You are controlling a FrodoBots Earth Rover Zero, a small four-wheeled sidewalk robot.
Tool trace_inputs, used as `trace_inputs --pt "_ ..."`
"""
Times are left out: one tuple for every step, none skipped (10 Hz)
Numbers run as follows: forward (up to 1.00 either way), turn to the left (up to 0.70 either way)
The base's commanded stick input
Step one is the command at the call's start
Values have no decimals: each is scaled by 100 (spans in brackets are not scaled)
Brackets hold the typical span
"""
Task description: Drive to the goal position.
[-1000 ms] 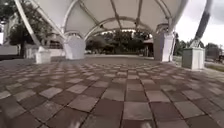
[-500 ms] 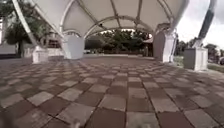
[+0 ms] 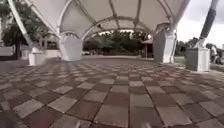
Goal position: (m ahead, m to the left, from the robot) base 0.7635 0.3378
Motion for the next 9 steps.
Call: trace_inputs --pt "50 0" --pt "50 0" --pt "50 0" --pt "50 0" --pt "50 0" --pt "50 0" --pt "50 3" --pt "50 12" --pt "50 21"
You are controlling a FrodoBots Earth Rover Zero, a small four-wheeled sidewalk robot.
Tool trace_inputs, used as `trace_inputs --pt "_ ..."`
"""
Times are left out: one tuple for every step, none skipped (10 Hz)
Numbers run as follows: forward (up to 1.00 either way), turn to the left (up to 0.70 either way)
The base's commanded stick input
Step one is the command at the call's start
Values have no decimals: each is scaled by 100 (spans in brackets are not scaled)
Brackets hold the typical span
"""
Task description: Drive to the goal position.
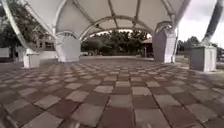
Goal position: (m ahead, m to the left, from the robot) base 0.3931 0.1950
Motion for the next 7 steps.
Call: trace_inputs --pt "50 30" --pt "50 39" --pt "50 48" --pt "50 50" --pt "50 50" --pt "50 50" --pt "50 50"
